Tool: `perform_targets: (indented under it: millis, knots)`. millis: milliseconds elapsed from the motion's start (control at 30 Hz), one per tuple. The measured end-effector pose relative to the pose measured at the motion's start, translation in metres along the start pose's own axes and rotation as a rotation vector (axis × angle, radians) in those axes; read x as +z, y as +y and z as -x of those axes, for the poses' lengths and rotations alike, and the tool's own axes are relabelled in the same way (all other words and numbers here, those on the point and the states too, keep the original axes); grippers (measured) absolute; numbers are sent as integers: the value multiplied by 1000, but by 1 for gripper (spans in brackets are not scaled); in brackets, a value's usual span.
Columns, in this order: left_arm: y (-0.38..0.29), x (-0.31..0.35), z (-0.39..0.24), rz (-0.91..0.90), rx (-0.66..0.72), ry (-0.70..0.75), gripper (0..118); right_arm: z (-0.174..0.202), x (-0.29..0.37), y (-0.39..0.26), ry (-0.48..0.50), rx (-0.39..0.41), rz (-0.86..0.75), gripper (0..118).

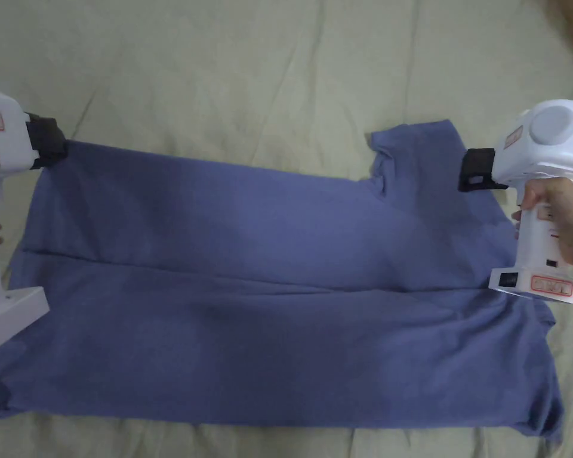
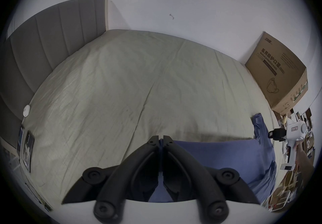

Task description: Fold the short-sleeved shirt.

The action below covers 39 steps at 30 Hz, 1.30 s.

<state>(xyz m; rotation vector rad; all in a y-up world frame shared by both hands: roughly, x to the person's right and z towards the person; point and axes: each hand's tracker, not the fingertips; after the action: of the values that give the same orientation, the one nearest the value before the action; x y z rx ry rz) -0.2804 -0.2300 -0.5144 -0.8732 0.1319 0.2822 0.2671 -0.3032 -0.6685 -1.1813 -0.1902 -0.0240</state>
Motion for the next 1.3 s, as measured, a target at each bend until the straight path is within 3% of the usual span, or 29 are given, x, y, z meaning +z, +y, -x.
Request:
perform_targets:
  millis: [100, 200, 533, 767, 933, 1133, 1167, 1200, 1233, 1300]
  knots:
    - [-2, -5, -2, 15, -1, 11, 1, 0, -10, 2, -2, -22, 0, 40]
    - [-2, -8, -2, 21, -7, 20, 1, -4, -2, -1, 56, -45, -4, 0]
    - [5, 33, 5, -18, 19, -30, 1, -41, 110, -16, 196, -12, -198, 0]
    - [-29, 94, 24, -76, 27, -66, 1, -84, 193, -85, 271, -14, -315, 0]
    - [-86, 119, 44, -65, 102, -73, 1, -107, 211, -160, 283, -25, -319, 0]
    - [-166, 118, 60, 41, 179, -12, 4, -120, 188, -240, 283, -75, -229, 0]
    - [-175, 115, 62, 58, 192, 6, 10, -121, 184, -250, 280, -83, -214, 0]
    - [-185, 113, 63, 74, 195, 32, 28, -122, 178, -259, 273, -87, -206, 2]
    - [-193, 113, 64, 87, 193, 74, 48, -123, 174, -268, 262, -94, -194, 11]
    - [-202, 112, 71, 111, 203, 111, 91, -127, 171, -277, 230, -104, -163, 51]
